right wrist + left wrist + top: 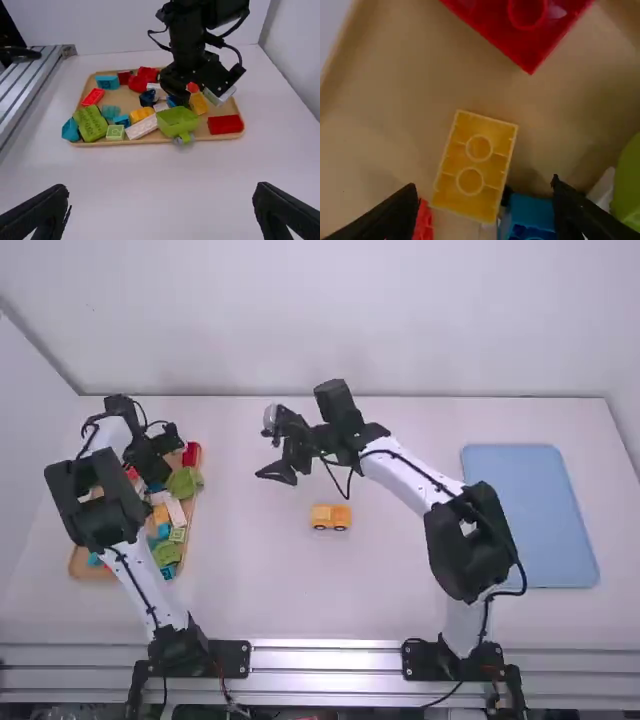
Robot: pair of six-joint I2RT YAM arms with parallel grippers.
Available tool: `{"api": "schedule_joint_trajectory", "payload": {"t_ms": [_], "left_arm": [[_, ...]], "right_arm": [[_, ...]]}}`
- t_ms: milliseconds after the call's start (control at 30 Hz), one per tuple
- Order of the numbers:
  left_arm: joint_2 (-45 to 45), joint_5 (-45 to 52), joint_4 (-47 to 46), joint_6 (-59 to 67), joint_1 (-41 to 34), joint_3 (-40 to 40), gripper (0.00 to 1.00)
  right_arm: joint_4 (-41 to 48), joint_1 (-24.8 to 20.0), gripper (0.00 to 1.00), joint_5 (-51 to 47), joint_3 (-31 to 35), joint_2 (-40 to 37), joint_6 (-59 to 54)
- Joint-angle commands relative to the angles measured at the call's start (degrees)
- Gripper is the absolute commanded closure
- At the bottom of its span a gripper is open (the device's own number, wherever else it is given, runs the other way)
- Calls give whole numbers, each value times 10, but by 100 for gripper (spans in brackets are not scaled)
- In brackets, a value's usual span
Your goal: Assemble lego blocks to make yellow taxi
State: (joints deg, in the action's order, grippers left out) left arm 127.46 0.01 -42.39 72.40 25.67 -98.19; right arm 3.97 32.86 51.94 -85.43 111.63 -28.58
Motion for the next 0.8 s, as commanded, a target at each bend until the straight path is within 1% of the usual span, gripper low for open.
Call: {"api": "schedule_joint_trajectory", "payload": {"t_ms": [0,267,300,367,467,700,733,767], "left_arm": [[10,11,0,20,6,5,30],[15,4,9,20,6,10,32],[21,3,13,24,6,12,35],[27,4,13,24,6,12,36],[30,7,14,24,6,12,42],[30,6,19,22,3,12,52],[30,6,19,21,3,12,57],[30,6,19,21,3,12,57]], "right_arm": [[-1,2,2,1,-19,4,14],[-1,5,2,2,-19,4,14],[-1,6,2,1,-19,4,14],[-2,7,2,1,-19,4,14],[-6,8,2,1,-19,4,14],[-5,12,2,2,-19,4,14],[-5,12,2,1,-19,4,14],[-5,12,2,1,-19,4,14]]}}
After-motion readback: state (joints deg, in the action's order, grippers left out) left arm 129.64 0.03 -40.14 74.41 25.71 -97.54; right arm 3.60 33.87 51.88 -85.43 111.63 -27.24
